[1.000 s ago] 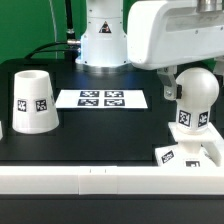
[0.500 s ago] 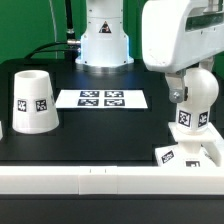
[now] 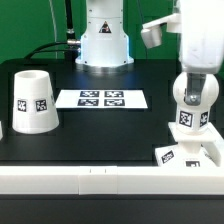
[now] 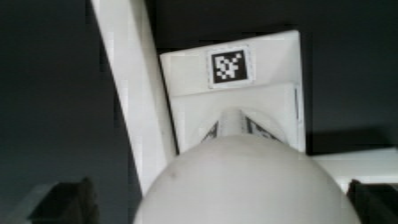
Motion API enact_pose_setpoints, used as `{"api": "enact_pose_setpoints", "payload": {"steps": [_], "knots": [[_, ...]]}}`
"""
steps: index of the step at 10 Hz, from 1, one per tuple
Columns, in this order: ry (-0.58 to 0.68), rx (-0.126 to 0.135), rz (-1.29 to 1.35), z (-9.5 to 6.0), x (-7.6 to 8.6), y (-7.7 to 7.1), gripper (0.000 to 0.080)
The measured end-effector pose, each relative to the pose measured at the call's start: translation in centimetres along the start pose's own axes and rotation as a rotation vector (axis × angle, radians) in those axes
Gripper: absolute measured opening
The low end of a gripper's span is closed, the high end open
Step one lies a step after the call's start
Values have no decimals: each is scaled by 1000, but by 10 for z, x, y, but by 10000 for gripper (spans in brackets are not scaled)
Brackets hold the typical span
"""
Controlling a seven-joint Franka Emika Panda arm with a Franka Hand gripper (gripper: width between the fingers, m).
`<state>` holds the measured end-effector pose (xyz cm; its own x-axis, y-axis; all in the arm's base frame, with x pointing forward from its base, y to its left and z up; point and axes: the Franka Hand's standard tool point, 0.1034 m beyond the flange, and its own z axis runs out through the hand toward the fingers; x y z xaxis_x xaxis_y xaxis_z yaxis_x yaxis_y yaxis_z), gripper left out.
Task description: Assemble lamp
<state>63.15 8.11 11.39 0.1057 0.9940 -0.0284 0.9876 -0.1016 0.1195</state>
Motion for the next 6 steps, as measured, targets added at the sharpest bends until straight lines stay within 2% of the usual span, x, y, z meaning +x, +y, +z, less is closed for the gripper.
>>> {"api": "enact_pose_setpoints", "payload": {"steps": [1,6], "knots": [[-12,-11,-65,1,1,1,699],[-58,-16,-377,2,1,1,699]]}}
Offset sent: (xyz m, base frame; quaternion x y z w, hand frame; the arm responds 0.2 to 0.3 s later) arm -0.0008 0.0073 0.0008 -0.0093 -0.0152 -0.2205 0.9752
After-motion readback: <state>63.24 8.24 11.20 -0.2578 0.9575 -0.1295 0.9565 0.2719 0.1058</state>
